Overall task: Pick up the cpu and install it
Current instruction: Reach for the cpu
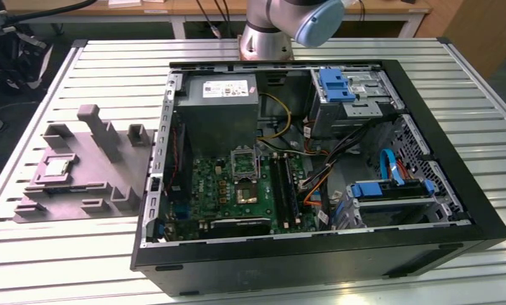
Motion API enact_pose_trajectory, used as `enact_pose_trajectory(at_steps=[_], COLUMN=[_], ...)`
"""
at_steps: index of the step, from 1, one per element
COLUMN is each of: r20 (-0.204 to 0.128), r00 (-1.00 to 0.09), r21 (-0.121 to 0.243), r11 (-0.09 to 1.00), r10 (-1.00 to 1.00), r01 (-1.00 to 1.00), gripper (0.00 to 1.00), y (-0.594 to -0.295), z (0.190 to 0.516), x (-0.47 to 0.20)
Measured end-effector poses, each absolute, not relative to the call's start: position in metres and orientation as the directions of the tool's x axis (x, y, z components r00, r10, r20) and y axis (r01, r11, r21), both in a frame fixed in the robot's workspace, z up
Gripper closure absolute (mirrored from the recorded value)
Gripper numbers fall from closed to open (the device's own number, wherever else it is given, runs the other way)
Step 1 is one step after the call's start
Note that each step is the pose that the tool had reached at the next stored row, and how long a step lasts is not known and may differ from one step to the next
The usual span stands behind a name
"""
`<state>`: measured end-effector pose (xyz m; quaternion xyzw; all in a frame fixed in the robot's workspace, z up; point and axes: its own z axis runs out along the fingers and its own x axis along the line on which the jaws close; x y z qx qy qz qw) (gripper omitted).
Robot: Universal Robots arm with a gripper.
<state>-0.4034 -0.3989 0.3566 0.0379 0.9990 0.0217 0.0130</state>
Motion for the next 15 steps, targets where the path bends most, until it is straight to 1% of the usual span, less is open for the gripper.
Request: enact_pose_trajectory(at_steps=[15], r20=[-0.024], r00=[-0.997], r21=[0.044], r11=[0.996], r10=[0.076], r01=[0.075], gripper=[0.89], y=[-0.396], z=[0.356], x=[-0.429])
